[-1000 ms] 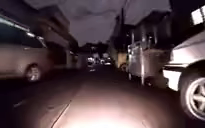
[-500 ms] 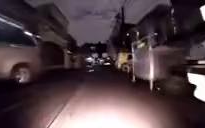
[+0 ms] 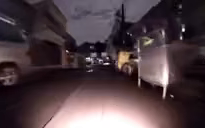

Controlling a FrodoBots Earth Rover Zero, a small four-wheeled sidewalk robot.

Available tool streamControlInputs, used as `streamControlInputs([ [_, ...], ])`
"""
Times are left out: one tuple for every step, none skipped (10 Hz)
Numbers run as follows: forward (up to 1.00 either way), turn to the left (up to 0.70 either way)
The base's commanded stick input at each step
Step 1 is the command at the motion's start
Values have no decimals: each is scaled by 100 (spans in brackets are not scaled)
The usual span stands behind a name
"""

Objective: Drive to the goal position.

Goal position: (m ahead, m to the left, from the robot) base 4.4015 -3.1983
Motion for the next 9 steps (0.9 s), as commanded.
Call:
streamControlInputs([
  [100, 0],
  [100, 0],
  [100, 0],
  [55, 0],
  [0, 0],
  [25, 0],
  [100, 5],
  [100, 26],
  [100, 27],
])
